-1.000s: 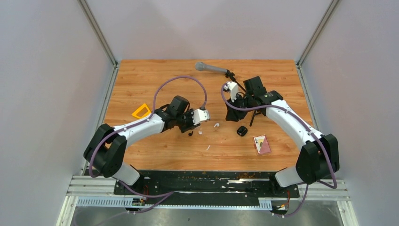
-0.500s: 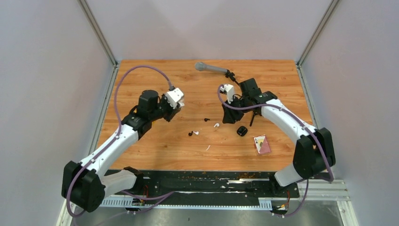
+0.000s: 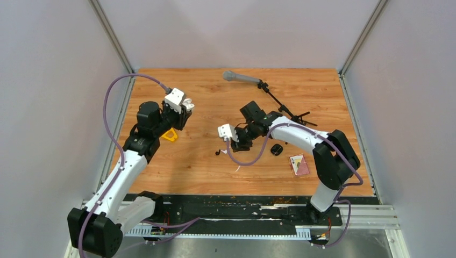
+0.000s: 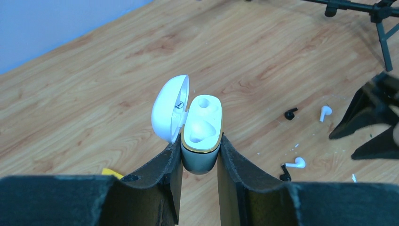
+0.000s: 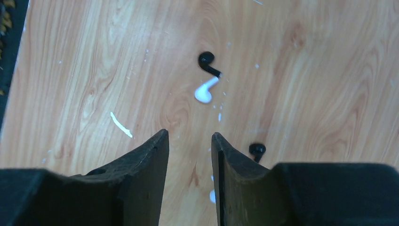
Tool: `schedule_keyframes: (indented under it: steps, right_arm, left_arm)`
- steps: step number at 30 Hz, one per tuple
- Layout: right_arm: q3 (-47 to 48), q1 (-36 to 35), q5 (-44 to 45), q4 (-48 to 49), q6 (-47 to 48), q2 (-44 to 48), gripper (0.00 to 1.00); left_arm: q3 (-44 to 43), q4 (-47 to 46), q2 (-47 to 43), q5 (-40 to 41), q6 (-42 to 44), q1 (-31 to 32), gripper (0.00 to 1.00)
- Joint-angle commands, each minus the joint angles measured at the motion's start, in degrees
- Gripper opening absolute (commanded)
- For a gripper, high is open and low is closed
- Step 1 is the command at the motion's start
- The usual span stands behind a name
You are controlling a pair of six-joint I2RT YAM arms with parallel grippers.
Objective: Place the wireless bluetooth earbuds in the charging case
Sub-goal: Pick up the earbud from the center of the board.
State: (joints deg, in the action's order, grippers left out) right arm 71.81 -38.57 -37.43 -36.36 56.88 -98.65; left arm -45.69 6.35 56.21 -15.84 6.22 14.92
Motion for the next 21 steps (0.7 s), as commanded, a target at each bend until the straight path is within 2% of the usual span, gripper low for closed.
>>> schedule_keyframes:
  steps: [1,9,21]
  right_arm:
    - [-4.2,-3.5,-0.5,10.2,17.3,-0.7,0.39]
    - [2.0,-5.2,1.1,2.7,25.8,-9.2,0.4]
    - [5.9,-6.1,3.4,2.3,23.9,-14.8,0.36]
  left_arm:
    - [-2.8,-1.9,-2.8,-1.0,-0.3,-0.5,0.0]
    - [-0.8,-2.9,-5.1,-2.5,-1.6,-1.5,0.0]
    - [0.8,-4.9,-5.1,-4.1,-3.7,-2.3,0.0]
